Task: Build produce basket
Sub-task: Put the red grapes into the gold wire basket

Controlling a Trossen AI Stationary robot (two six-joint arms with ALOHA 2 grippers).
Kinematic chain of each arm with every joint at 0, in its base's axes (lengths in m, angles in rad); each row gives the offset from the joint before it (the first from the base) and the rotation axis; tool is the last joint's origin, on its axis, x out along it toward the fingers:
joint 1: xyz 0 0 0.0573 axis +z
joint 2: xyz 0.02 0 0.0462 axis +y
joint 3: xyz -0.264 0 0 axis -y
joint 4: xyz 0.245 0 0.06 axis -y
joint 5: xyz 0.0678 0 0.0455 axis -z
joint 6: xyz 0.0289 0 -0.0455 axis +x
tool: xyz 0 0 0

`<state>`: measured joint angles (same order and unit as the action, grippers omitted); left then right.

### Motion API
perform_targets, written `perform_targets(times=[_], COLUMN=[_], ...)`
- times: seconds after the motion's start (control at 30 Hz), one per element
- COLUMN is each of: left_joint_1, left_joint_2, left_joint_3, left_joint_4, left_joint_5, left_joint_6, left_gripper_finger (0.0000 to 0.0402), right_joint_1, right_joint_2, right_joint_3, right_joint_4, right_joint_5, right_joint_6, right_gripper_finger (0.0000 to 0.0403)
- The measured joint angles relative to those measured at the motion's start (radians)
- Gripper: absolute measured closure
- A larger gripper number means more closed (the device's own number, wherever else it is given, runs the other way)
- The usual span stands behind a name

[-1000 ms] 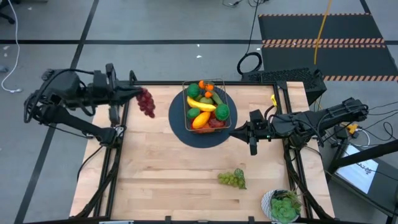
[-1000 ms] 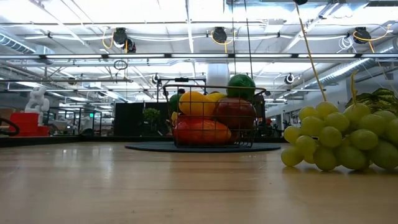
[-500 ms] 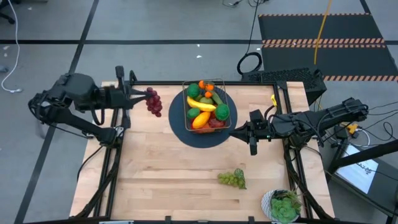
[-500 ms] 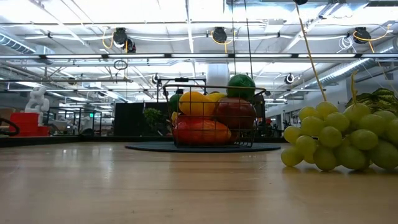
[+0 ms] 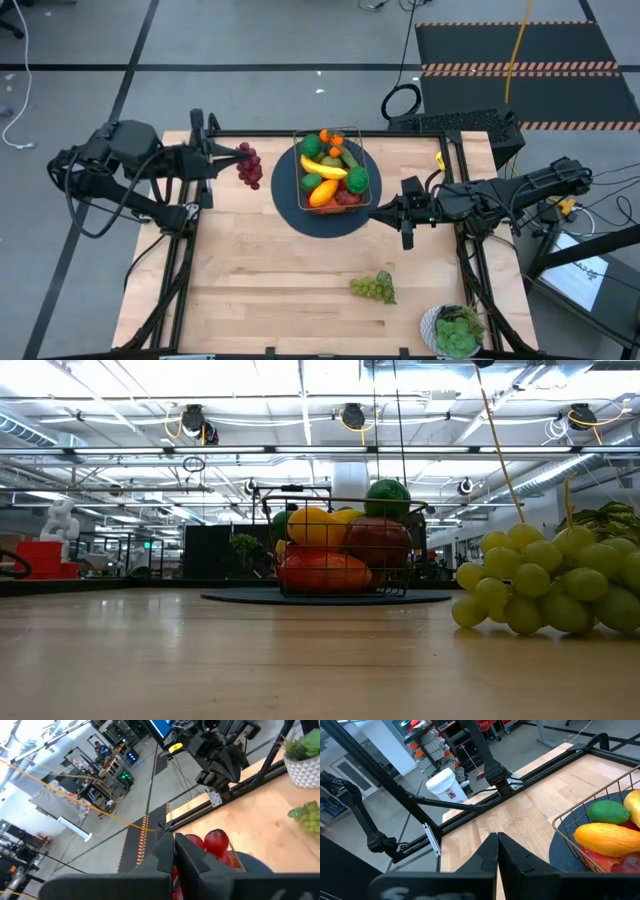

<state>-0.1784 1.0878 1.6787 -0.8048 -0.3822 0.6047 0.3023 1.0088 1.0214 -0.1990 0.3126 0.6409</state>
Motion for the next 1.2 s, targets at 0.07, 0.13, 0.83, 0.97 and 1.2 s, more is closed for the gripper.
perform_targets(times=[0.07,0.13,0.83,0.97,1.2], left_joint_1=[0.0,0.0,0.155,0.215,0.313], left_joint_2=[0.0,0.001,0.189,0.257,0.386], left_joint_3=[0.0,0.0,-0.001,-0.001,-0.001], left_joint_4=[0.007,0.02,0.132,0.139,0.206], left_joint_5=[0.001,0.019,0.227,0.295,0.358], left_joint_6=[-0.031,-0.069,-0.49,-0.538,-0.552], left_gripper_finger=[0.0392,0.0391,0.0396,0.0396,0.0393], right_joint_1=[0.0,0.0,0.001,0.0,0.017], right_joint_2=[0.0,0.0,0.0,0.0,-0.003], right_joint_3=[0.0,0.0,0.0,0.0,0.0], right_joint_4=[0.0,0.0,-0.001,-0.001,-0.001], right_joint_5=[0.0,0.0,-0.005,-0.03,-0.035], right_joint_6=[0.0,0.001,0.006,0.066,0.117], right_gripper_finger=[0.0403,0.0403,0.0403,0.0403,0.0403])
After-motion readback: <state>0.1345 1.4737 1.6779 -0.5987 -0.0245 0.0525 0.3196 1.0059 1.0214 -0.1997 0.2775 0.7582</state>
